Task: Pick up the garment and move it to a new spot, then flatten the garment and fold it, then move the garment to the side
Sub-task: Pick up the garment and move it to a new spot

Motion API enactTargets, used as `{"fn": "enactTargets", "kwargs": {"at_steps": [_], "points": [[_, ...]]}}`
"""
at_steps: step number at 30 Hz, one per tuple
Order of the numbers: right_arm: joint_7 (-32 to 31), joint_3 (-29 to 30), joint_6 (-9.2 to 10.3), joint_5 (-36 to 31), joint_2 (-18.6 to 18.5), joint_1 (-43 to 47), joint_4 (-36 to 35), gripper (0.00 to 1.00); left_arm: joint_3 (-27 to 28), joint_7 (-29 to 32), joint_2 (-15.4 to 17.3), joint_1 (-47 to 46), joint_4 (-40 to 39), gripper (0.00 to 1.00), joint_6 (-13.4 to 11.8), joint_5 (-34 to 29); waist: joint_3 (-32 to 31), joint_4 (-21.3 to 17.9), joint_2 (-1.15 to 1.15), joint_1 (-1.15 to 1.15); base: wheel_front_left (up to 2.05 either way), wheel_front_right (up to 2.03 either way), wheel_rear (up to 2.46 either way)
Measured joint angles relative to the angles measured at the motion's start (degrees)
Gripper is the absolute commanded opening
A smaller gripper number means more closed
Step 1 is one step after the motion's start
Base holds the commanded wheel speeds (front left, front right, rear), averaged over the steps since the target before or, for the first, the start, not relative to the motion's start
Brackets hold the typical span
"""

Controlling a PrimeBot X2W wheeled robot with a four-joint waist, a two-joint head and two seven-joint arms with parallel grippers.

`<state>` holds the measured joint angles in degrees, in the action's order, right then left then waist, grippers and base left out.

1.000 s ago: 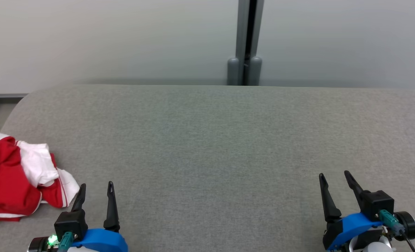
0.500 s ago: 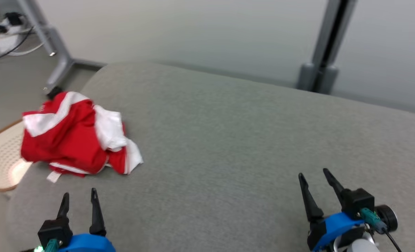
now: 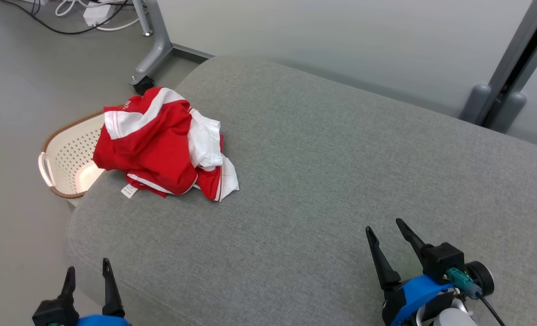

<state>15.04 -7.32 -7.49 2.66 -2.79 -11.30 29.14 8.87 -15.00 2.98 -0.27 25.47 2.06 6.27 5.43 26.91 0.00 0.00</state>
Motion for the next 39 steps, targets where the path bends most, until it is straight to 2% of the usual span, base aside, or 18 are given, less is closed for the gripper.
{"fn": "enactTargets", "kwargs": {"at_steps": [6, 16, 21, 29, 32, 33, 34, 35, 39], "points": [[0.00, 0.45, 0.00, -1.42, -0.04, -0.60, -0.27, 1.00, 2.33, 0.00, 0.14, -5.54, 0.57, 1.00, 1.04, 0.21, 2.37, -2.04, 0.00, 0.00, 0.00, 0.00, 0.00], [0.00, 0.99, 0.00, -3.13, -1.25, -3.05, -1.34, 1.00, 3.31, -0.01, 6.68, -21.39, 4.15, 1.00, 4.24, -1.21, 8.85, -6.15, 0.00, 0.01, 0.00, 0.00, 0.00], [0.01, 0.88, 0.00, -3.49, -1.57, -4.52, -1.59, 1.00, 1.79, -0.07, 11.02, -29.29, 10.05, 1.00, 5.03, -1.12, 11.97, -7.83, 0.00, 0.01, 0.00, 0.00, 0.00], [0.18, -0.16, -0.05, -3.76, -1.59, -7.14, -1.97, 1.00, 0.53, -0.07, 14.08, -37.04, 27.91, 1.00, 5.15, 1.86, 15.22, -10.57, 0.00, 0.00, 0.00, 0.00, 0.00], [0.20, -0.40, -0.07, -3.91, -1.56, -7.81, -1.93, 1.00, -0.48, -0.07, 14.25, -38.81, 32.90, 1.00, 5.20, 3.19, 15.84, -11.44, 0.00, 0.00, 0.00, 0.00, 0.00], [0.20, -0.34, -0.07, -3.91, -1.56, -8.04, -1.89, 1.00, -0.49, -0.03, 14.08, -39.02, 34.59, 0.95, 5.39, 3.96, 15.95, -11.63, 0.00, 0.00, 0.00, 0.00, 0.00], [0.19, -0.23, -0.07, -3.91, -1.58, -8.15, -1.87, 1.00, -0.77, 0.08, 14.00, -39.21, 36.05, 0.08, 5.39, 4.31, 16.00, -11.76, 0.00, 0.00, 0.00, 0.00, 0.00], [0.20, -0.20, -0.07, -3.91, -1.58, -8.17, -1.87, 1.00, -1.37, 0.25, 14.00, -39.51, 37.15, 0.00, 5.39, 4.65, 16.01, -11.89, 0.00, 0.00, 0.00, 0.00, 0.00], [0.19, 0.59, -0.05, -3.77, -1.57, -8.11, -1.56, 1.00, -3.05, 0.16, 14.19, -41.05, 37.96, 0.00, 5.39, 6.04, 15.26, -12.13, 0.00, 0.00, 0.00, 0.00, 0.00]]}}
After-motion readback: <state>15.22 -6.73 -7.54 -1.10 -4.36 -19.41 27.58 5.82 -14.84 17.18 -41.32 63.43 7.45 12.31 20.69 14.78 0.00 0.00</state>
